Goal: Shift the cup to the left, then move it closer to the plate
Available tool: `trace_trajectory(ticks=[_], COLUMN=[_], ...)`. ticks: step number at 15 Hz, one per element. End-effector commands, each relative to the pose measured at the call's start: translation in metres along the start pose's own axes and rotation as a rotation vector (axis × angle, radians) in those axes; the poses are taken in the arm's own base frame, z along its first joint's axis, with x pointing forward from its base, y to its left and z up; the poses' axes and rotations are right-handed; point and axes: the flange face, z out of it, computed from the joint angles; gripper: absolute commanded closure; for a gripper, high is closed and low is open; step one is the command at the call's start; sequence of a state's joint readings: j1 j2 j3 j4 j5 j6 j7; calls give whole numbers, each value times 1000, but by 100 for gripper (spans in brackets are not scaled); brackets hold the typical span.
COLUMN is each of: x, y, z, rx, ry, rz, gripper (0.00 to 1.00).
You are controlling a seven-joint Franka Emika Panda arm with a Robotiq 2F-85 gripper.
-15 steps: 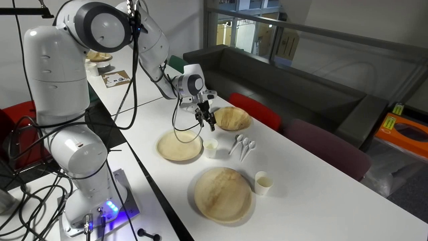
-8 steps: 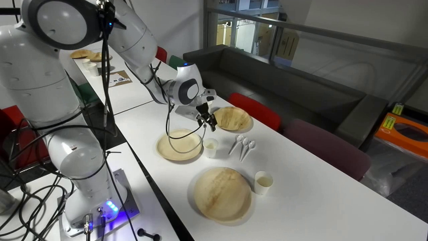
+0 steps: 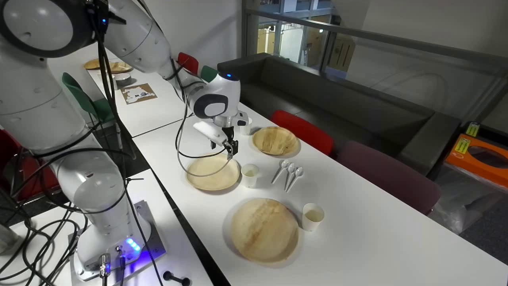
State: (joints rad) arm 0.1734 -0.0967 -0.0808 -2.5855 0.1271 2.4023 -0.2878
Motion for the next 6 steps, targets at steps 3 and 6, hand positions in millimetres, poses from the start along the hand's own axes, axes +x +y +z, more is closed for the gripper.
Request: trace_trajectory(ticks=[3, 6], x=[-4, -3], y=[4, 7], z=[-16, -19], rx=[54, 58], ry=[-96, -102], rz=[33, 42], gripper=[0, 0])
